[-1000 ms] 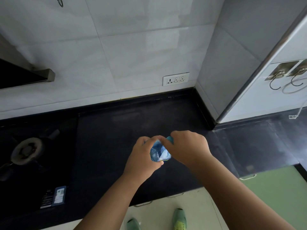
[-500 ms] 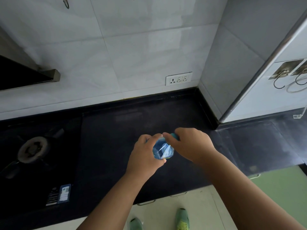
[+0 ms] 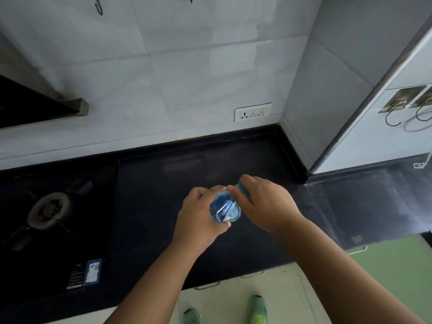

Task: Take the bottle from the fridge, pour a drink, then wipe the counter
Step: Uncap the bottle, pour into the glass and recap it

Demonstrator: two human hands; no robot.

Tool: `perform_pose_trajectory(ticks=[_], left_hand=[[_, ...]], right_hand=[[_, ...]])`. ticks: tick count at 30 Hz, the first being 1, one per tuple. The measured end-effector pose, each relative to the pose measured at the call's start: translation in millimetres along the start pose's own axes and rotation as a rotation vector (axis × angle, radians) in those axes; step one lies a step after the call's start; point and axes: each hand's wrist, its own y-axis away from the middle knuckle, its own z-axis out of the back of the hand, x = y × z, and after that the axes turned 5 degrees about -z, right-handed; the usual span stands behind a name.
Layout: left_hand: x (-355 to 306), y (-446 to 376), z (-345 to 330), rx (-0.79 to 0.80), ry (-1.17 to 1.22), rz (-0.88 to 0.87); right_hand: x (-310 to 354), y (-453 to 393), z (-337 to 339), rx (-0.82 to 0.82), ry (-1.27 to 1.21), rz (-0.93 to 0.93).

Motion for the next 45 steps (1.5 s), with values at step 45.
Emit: perform_pose_trajectory(ticks=[45], left_hand=[[-9.5, 22.8, 35.9, -0.122, -0.172, -0.107]], right_hand=[[42.2, -0.8, 12.7, -0.010, -0.091, -0.200]])
